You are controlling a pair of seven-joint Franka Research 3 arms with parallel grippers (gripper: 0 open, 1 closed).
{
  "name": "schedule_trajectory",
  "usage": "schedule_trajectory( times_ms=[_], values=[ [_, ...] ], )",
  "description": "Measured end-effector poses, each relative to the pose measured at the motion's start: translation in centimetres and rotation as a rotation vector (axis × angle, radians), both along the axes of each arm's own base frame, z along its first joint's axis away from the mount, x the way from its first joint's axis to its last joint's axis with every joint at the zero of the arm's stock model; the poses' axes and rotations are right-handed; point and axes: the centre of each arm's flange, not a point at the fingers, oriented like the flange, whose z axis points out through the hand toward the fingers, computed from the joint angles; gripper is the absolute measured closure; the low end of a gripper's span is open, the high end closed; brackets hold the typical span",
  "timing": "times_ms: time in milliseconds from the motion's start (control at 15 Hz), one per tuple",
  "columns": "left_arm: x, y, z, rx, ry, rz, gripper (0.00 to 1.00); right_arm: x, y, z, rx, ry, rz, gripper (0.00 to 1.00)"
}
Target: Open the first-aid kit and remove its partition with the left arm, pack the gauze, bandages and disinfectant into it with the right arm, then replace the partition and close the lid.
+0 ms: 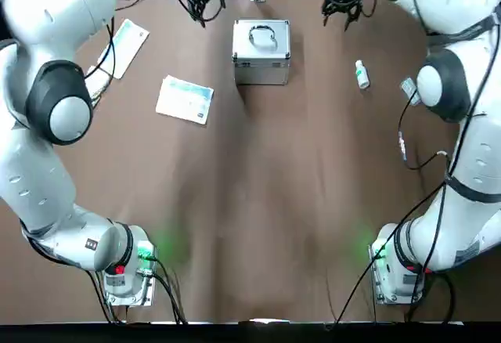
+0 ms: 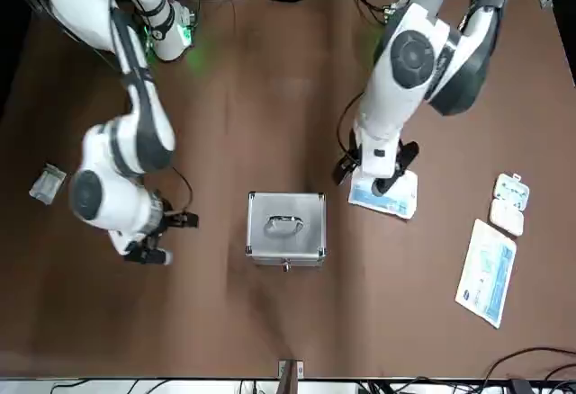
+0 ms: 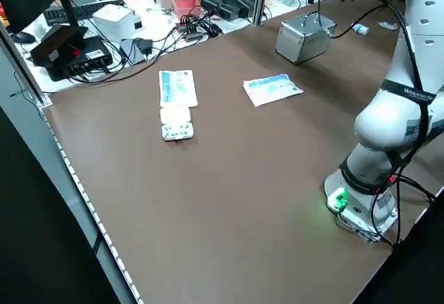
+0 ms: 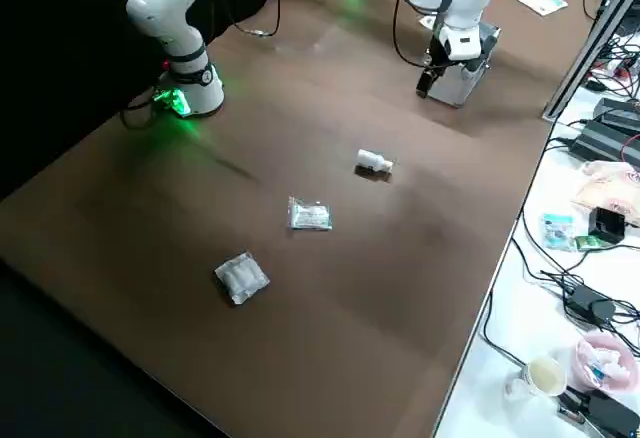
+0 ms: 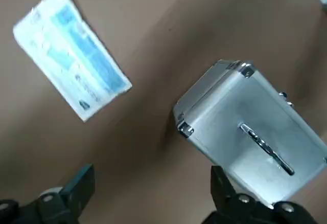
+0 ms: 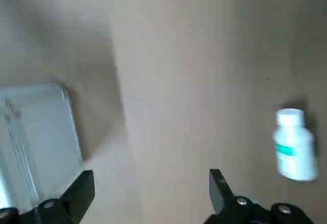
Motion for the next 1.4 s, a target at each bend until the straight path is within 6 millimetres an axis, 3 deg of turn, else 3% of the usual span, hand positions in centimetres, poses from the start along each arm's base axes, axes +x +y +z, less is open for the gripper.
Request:
schedule_trajectory(
  times_ms=[200,400,733,1133,1400],
  values=[
    [0.4,-0.8,-1.4,-0.007,0.013,0.158,0.00,0.8,2.9,-1.8,-0.002,-0.022,-0.180,0.01],
    [1.6,-1.2,-1.4,-0.046,0.000,0.379,0.00,1.5,5.0,-4.3,0.016,0.004,-0.276,0.01],
    [3.0,-3.7,-2.9,-0.115,0.004,0.627,0.00,2.5,6.5,-7.2,0.197,0.105,-0.527,0.01],
    [3.2,-7.3,-5.1,-0.140,0.025,0.727,0.00,3.0,8.6,-11.0,0.276,0.216,-0.759,0.01],
    [2.8,-9.2,-6.3,-0.145,0.003,0.715,0.00,2.8,10.5,-13.1,0.286,0.266,-0.813,0.01]
  ],
)
